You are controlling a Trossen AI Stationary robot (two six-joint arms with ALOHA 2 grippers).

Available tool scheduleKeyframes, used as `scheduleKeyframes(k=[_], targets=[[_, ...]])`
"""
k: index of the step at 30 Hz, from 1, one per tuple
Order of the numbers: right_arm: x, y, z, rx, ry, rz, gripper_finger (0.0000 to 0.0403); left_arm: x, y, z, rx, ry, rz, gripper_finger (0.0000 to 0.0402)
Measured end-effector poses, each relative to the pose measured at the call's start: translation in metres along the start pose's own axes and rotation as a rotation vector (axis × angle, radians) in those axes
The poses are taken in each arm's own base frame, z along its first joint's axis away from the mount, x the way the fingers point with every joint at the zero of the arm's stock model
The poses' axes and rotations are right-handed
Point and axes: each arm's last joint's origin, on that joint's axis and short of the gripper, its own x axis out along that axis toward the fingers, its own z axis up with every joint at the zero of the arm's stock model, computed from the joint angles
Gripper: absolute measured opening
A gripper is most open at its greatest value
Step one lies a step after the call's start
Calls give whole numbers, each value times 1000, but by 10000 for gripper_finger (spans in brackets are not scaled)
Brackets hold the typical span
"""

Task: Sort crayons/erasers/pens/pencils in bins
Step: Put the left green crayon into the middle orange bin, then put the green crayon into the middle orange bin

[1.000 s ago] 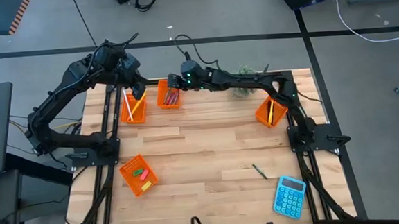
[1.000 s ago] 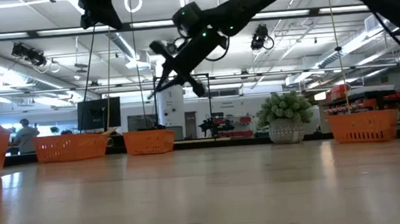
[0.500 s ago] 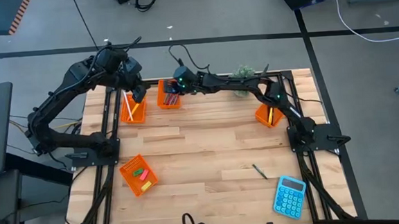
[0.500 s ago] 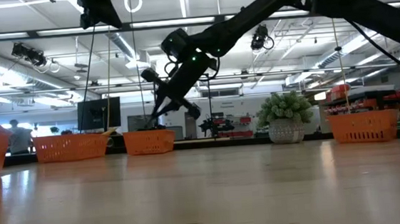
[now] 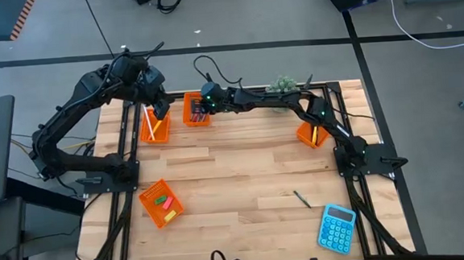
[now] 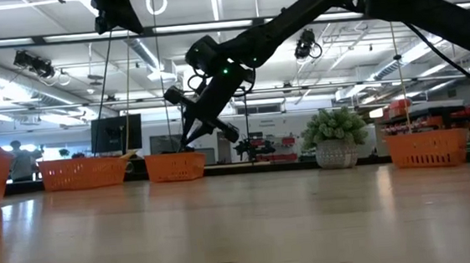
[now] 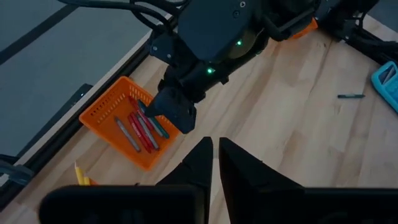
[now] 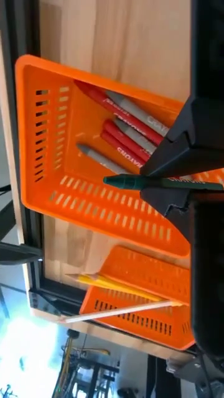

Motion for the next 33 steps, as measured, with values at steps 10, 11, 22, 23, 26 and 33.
scheduleKeyframes(k=[10, 11, 22, 23, 26, 33], targets=[[-1, 3, -9, -27, -5, -25, 31, 0, 0, 0, 23, 1, 0, 26], [-1, 4, -11, -46, -10, -37, 33, 0, 0, 0, 22, 2, 0, 28], [-3, 4, -19, -74, -15, -82, 118, 0, 0, -4, 15, 37, 0, 31], [-3, 4, -18, -68, -11, -79, 125, 0, 0, -4, 14, 44, -1, 29], [-12, 11, -15, -61, 13, -39, 136, 0, 0, -7, 8, 72, -1, 26], [-81, 50, -13, -187, 90, 47, 138, 0, 0, -9, 25, 88, -2, 31]])
